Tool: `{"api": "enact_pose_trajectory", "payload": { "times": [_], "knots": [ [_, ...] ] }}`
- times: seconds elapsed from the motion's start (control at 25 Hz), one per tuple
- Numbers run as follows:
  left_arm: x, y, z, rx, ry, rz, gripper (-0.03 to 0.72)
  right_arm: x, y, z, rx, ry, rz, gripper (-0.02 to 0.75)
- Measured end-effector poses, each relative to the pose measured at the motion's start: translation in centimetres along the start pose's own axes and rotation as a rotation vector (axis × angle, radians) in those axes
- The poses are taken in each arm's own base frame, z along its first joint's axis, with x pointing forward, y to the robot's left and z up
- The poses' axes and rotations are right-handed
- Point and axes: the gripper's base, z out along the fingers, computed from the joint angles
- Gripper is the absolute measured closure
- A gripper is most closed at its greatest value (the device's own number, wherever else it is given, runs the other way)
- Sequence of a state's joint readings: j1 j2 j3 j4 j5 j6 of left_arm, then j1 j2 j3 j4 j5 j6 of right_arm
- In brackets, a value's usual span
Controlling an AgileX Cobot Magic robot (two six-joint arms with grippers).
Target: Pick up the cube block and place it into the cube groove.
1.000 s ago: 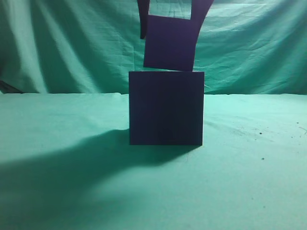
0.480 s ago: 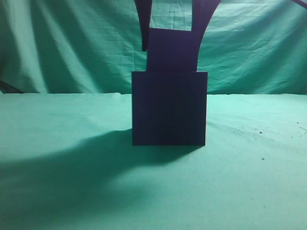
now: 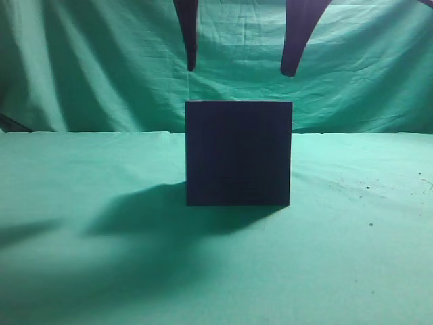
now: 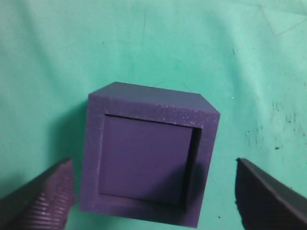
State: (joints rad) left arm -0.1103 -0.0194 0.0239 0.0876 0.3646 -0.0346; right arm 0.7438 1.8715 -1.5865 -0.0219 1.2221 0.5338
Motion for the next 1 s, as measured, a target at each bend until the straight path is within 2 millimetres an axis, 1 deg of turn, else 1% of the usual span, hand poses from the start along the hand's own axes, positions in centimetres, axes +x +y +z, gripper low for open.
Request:
{"api": "enact_pose_trajectory", "payload": {
  "times": [0.12,0.2,0.24,0.32,0.4,0.48,0.52,0.56,0.6,0.72,0.84,0.88,1.0],
  "knots": [
    [0.0,0.0,0.0,0.0,0.0,0.0,0.688,-0.2,0.1,-0.5,-0.003,-0.01,-0.011,0.16],
    [0.0,0.0,0.0,0.0,0.0,0.0,0.688,-0.6,0.2,-1.2,-0.012,-0.038,-0.047,0.16],
    [0.0,0.0,0.0,0.0,0.0,0.0,0.688,-0.7,0.3,-1.7,-0.02,-0.053,-0.058,0.228],
    [0.0,0.0,0.0,0.0,0.0,0.0,0.688,-0.6,0.2,-2.9,-0.034,-0.081,-0.08,0.335],
    [0.0,0.0,0.0,0.0,0.0,0.0,0.688,-0.3,0.0,-4.5,-0.049,-0.115,-0.119,0.468],
    [0.0,0.0,0.0,0.0,0.0,0.0,0.688,0.3,-0.4,-6.3,-0.067,-0.154,-0.141,0.626],
    [0.0,0.0,0.0,0.0,0.0,0.0,0.688,0.8,-0.7,-7.4,-0.078,-0.177,-0.143,0.673],
    [0.0,0.0,0.0,0.0,0.0,0.0,0.688,1.3,-1.0,-8.6,-0.09,-0.203,-0.144,0.696],
    [0.0,0.0,0.0,0.0,0.0,0.0,0.688,1.8,-1.4,-9.5,-0.099,-0.221,-0.143,0.738],
    [0.0,0.0,0.0,0.0,0.0,0.0,0.688,4.3,-2.9,-12.2,-0.124,-0.272,-0.14,0.738],
    [0.0,0.0,0.0,0.0,0.0,0.0,0.688,7.1,-4.8,-13.3,-0.111,-0.295,-0.126,0.738],
    [0.0,0.0,0.0,0.0,0.0,0.0,0.688,8.0,-5.4,-13.4,-0.096,-0.294,-0.12,0.738],
    [0.0,0.0,0.0,0.0,0.0,0.0,0.688,10.9,-7.7,-14.4,-0.065,-0.342,-0.11,0.738]
  ]
}}
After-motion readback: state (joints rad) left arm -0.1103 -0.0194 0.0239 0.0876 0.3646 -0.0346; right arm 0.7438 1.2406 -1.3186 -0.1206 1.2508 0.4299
